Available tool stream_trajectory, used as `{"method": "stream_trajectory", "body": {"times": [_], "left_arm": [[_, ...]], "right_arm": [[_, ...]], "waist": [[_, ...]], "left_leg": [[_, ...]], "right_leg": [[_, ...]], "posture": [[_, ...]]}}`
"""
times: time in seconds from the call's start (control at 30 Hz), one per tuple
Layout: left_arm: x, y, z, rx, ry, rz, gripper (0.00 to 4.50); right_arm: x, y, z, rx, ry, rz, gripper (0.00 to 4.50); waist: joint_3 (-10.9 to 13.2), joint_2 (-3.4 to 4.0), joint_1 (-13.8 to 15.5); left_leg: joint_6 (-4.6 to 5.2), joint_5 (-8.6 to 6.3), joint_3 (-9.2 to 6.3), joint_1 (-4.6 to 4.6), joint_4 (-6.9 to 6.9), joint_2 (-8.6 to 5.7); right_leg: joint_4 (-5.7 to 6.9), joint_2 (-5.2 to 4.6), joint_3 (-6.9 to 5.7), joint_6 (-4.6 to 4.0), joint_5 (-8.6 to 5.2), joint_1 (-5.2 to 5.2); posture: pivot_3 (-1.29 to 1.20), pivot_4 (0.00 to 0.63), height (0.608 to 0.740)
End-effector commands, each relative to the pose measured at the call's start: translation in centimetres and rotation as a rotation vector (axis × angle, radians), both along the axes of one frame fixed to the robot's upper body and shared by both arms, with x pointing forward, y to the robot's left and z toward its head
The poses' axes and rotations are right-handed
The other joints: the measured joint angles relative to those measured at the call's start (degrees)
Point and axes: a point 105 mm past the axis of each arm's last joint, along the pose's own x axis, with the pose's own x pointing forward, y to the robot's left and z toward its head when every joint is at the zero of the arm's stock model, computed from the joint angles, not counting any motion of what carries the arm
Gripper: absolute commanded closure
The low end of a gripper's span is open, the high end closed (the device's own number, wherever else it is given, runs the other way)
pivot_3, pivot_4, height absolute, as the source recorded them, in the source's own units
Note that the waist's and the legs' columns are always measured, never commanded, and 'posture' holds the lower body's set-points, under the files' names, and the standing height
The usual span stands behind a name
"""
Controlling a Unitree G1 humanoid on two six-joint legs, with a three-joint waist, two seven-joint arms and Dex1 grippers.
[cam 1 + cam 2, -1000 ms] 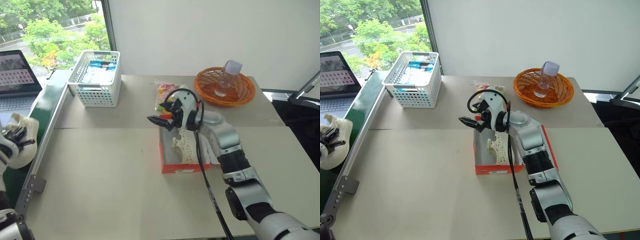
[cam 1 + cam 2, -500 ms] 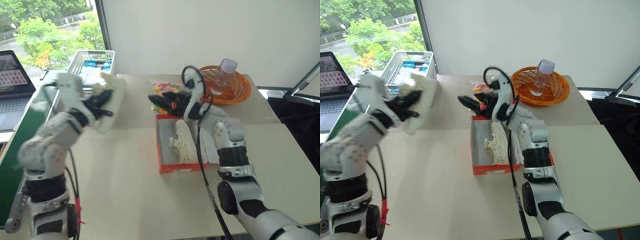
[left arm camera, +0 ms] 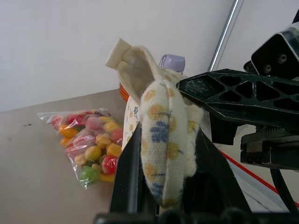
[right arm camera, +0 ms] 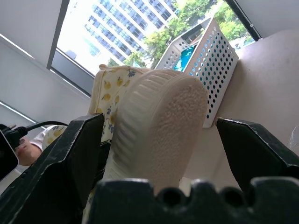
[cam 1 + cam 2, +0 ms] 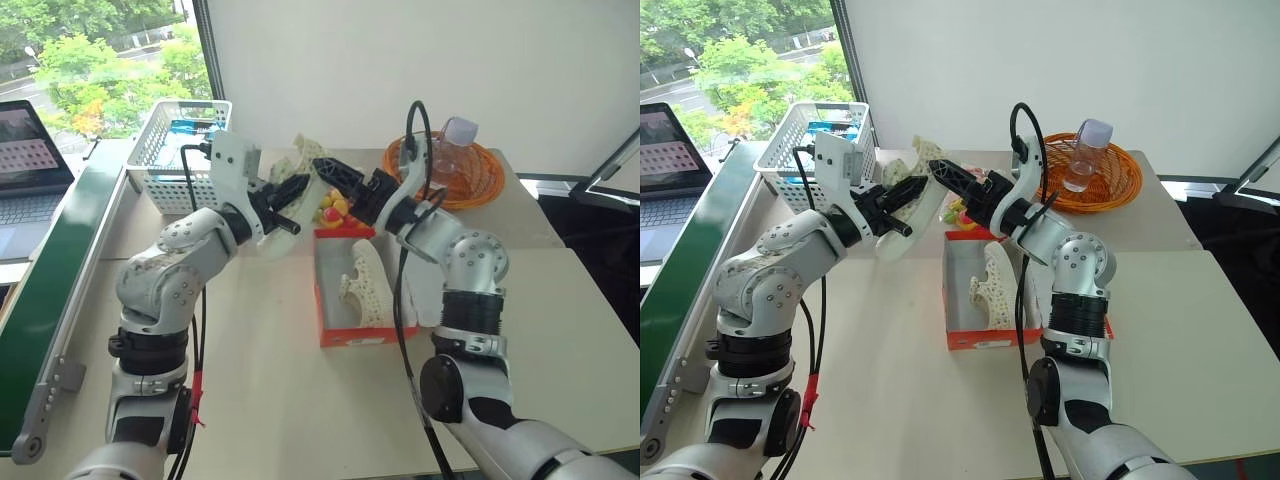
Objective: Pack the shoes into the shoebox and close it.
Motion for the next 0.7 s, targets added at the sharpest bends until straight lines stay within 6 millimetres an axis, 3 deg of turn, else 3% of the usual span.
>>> {"method": "stream_trajectory", "body": {"times": [0.03,0.17,0.37,0.43,0.5,0.53,0.7], "left_arm": [[-0.7,-1.0,1.7,-0.024,-0.077,-0.036,4.39],[-1.0,-1.4,1.5,-0.035,-0.066,-0.046,4.39],[-1.3,0.0,1.0,-0.035,-0.027,-0.028,4.39],[-1.3,0.7,0.8,-0.035,-0.012,-0.008,4.39],[-1.7,1.6,0.8,-0.040,0.003,-0.014,3.37],[-1.9,2.0,0.7,-0.028,0.007,-0.009,3.18],[-2.6,4.1,0.7,0.027,0.012,0.020,1.20]], "right_arm": [[-0.6,-0.4,1.7,0.037,-0.051,-0.004,0.00],[-0.6,-0.4,1.8,0.044,-0.053,0.001,1.51],[-0.2,-0.5,2.0,0.048,-0.050,-0.023,3.44],[0.0,-0.7,2.1,0.044,-0.055,-0.031,3.72],[0.1,-0.9,2.3,0.037,-0.065,-0.038,3.81],[0.2,-1.0,2.5,0.033,-0.070,-0.041,3.81],[0.4,-1.9,3.3,0.003,-0.104,-0.050,3.88]], "waist": [[0.01,0.01,-0.01],[0.01,0.02,-0.01],[0.03,0.05,-0.25],[0.03,0.05,-0.21],[0.03,0.05,-0.24],[0.04,0.05,-0.25],[0.06,0.09,-0.12]], "left_leg": [[0.00,0.00,-0.01,0.00,0.00,0.00],[0.01,0.00,-0.01,0.00,0.00,-0.01],[0.01,0.00,-0.03,0.00,0.00,0.00],[0.01,0.00,-0.03,0.00,0.00,0.00],[0.01,0.00,-0.05,0.00,0.00,0.00],[0.01,0.00,-0.04,0.00,0.00,0.00],[0.01,0.00,-0.05,-0.01,0.00,0.00]], "right_leg": [[0.00,0.00,0.00,0.00,0.00,0.00],[-0.01,0.00,0.00,0.01,0.00,0.02],[-0.01,0.02,0.01,0.02,-0.01,0.02],[-0.02,0.02,0.01,0.02,-0.01,0.01],[-0.01,0.02,0.00,0.02,-0.01,0.02],[-0.02,0.02,0.01,0.02,-0.01,0.01],[-0.03,0.01,-0.01,0.03,-0.01,0.02]], "posture": [[0.00,0.150,0.740],[0.00,0.150,0.740],[0.00,0.150,0.740],[0.00,0.150,0.740],[0.00,0.150,0.740],[0.00,0.150,0.740],[0.00,0.150,0.740]]}}
